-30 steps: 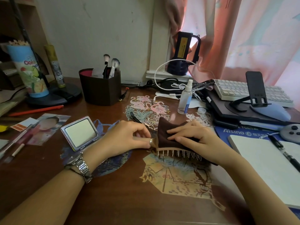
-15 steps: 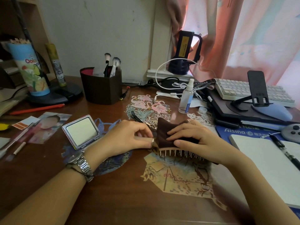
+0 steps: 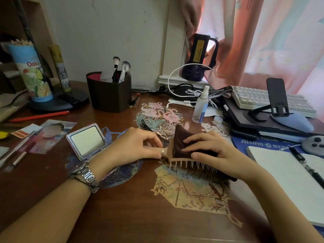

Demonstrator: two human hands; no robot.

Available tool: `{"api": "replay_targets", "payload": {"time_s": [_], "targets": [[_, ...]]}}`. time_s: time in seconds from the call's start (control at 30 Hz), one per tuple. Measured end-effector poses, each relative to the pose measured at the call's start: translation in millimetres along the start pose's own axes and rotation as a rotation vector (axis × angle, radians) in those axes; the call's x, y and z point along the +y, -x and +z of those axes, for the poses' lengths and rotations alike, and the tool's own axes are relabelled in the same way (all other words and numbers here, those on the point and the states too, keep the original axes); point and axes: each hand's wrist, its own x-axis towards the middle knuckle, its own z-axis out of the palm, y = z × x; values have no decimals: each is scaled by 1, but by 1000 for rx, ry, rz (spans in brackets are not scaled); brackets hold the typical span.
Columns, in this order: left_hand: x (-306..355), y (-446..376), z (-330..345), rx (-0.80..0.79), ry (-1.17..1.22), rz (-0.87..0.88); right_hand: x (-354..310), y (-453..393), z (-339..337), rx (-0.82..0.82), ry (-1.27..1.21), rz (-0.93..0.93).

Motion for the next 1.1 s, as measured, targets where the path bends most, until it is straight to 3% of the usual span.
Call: {"api": "replay_targets", "payload": {"time_s": [0.3,0.77,1.1], "targets": [[4,0,1,-11,13,2,-12,-10,8,-59,107,-16],[1,-1,0,-42,0,26,2,10,-16,-118,-101,77],[4,-1,2,-19,-47,34,-17,-9,10,-58,173,3]]}}
